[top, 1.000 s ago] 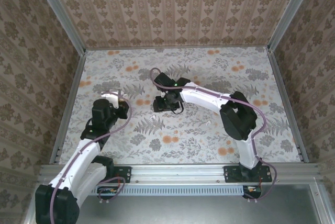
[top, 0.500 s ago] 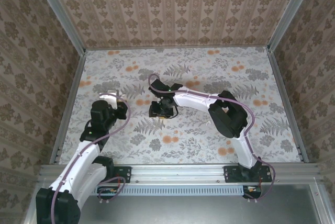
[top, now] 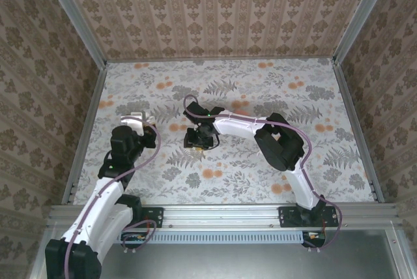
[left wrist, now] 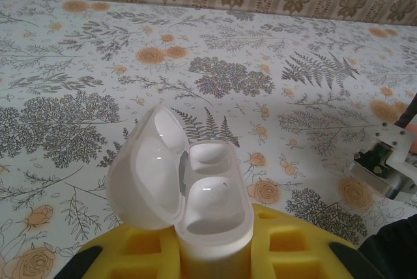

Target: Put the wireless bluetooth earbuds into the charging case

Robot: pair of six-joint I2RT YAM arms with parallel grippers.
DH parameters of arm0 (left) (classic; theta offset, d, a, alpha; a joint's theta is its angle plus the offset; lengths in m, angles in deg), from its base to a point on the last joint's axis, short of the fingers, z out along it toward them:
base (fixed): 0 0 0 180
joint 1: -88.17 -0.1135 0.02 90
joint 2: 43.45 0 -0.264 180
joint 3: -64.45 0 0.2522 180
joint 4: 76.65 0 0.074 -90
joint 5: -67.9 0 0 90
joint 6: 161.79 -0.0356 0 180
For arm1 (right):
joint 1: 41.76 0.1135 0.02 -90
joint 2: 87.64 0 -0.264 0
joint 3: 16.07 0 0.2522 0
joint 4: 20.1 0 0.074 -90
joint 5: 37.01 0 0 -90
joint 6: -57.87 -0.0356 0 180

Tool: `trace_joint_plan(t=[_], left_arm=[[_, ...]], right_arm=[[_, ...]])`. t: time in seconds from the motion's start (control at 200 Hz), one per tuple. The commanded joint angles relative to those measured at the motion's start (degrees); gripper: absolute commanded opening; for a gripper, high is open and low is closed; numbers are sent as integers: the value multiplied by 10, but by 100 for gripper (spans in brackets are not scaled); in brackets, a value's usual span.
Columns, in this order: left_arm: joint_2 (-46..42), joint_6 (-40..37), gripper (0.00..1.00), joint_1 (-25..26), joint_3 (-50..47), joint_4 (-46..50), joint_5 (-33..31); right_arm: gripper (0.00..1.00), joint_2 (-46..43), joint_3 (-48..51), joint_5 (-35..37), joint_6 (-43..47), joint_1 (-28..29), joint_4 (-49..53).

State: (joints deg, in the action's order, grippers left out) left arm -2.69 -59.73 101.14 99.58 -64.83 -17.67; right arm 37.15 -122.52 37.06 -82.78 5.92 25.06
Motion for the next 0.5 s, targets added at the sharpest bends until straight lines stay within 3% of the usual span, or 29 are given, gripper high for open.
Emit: trace_joint_plan(t=[0.0,0.495], left_arm=[[-9,10,7,-6,-6,-1,-5],[-12,10,8,-13,-5,1,-6]], right_arm=[[39,18,-14,0,-13,4,-27],[40,43,-53,29,6,-1,-76]])
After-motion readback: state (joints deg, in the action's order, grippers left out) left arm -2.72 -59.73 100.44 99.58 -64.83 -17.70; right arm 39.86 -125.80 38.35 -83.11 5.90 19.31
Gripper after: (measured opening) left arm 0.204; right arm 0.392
